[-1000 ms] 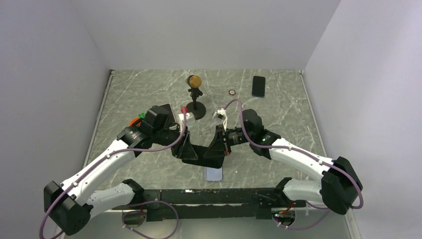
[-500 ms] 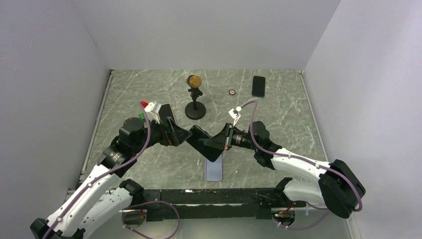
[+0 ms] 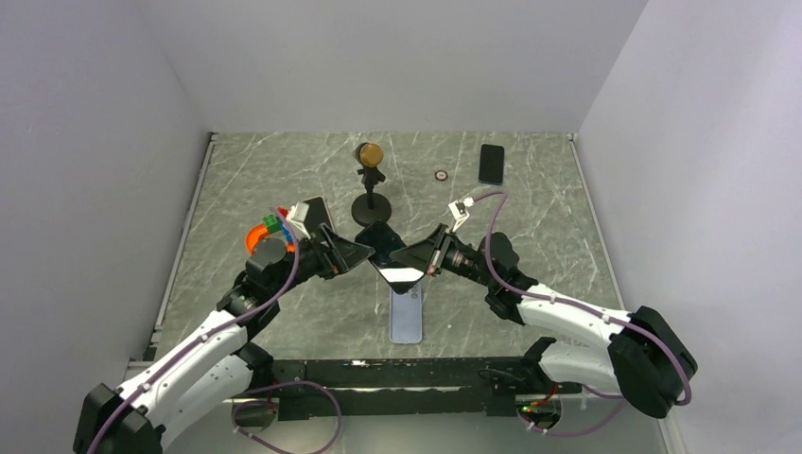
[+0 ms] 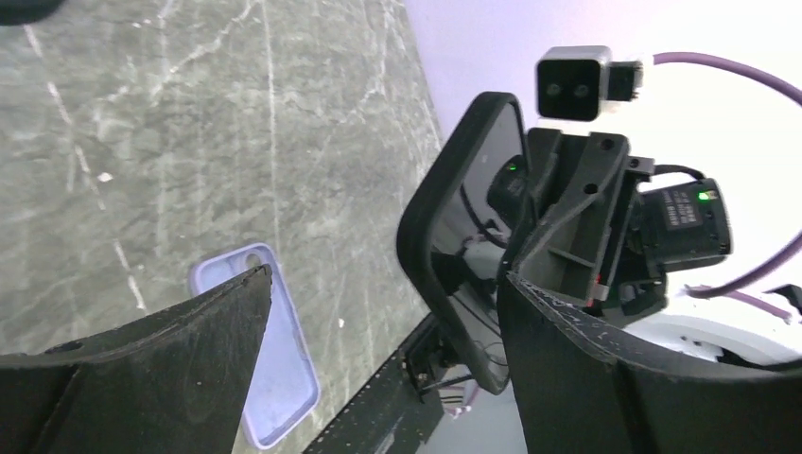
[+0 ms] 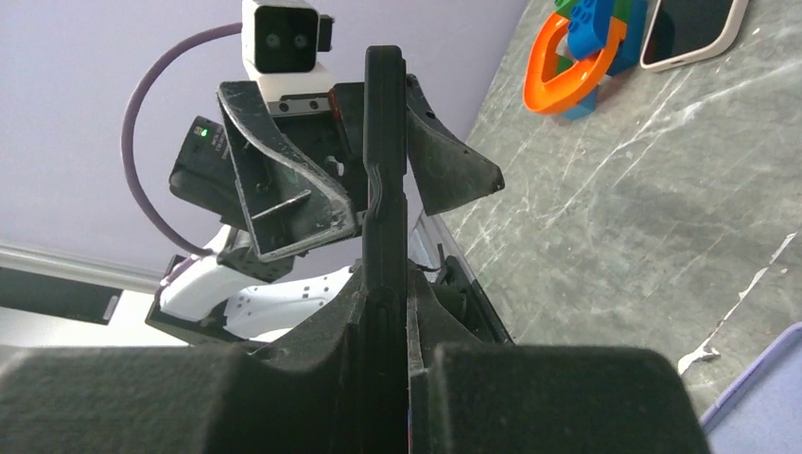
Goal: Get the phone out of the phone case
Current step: Remove the phone case from the phone.
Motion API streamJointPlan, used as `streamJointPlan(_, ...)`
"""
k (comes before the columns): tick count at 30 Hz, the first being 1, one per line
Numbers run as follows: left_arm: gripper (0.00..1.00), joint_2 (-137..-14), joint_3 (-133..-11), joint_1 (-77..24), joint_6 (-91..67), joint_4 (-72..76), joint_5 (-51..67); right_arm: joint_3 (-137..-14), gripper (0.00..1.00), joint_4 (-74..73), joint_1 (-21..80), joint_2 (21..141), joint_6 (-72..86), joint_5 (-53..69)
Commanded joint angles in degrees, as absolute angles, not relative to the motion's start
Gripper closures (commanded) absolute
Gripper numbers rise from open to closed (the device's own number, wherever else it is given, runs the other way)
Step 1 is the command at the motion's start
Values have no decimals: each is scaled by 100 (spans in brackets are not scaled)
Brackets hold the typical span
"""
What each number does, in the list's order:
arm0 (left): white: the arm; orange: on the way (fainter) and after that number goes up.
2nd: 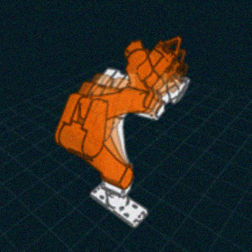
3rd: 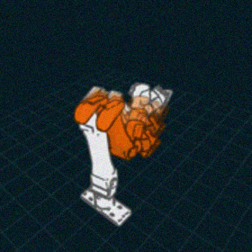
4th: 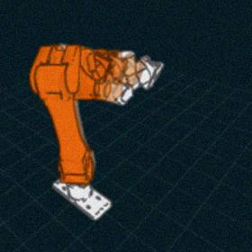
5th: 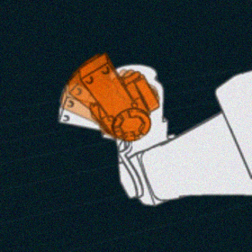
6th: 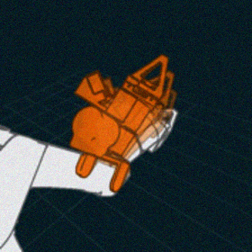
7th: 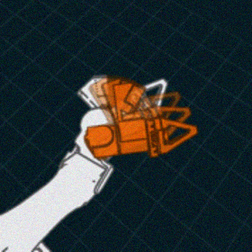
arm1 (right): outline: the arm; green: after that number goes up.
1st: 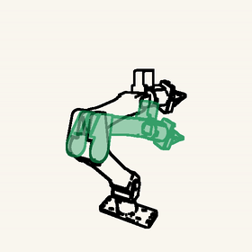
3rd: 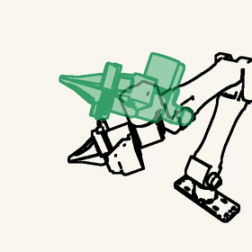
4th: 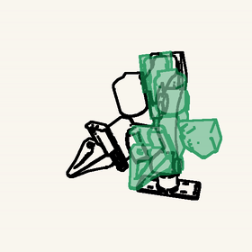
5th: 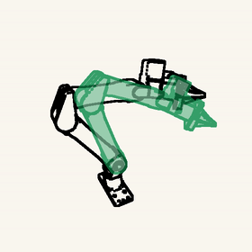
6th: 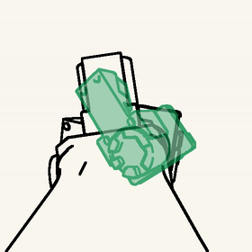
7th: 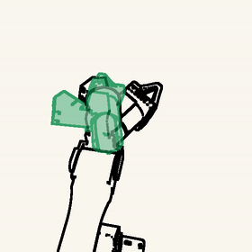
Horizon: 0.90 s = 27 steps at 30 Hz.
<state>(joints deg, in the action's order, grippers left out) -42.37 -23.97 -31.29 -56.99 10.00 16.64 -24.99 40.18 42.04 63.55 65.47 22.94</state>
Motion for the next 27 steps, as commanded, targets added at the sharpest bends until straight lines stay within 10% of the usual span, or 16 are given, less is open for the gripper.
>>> streamJointPlan(1, 10, -4440, -2410, -3110, -6058, 2448, 2203, -2470, 100, 5392, 4210, 6509, 7119, 2274)
streamJointPlan(17, 53, -5128, -2420, -3107, -6561, 3681, 2191, -2439, 100, 6205, 4803, 6983, 7125, 1639)
streamJointPlan(22, 85, -5221, -2460, -3102, -6532, 3832, 2333, -2590, 100, 6007, 5076, 7042, 6613, 1702)
streamJointPlan(27, 100, -5048, -2619, -2914, -6018, 3445, 2943, -2964, 51, 3629, 5037, 6621, 5541, 2063)
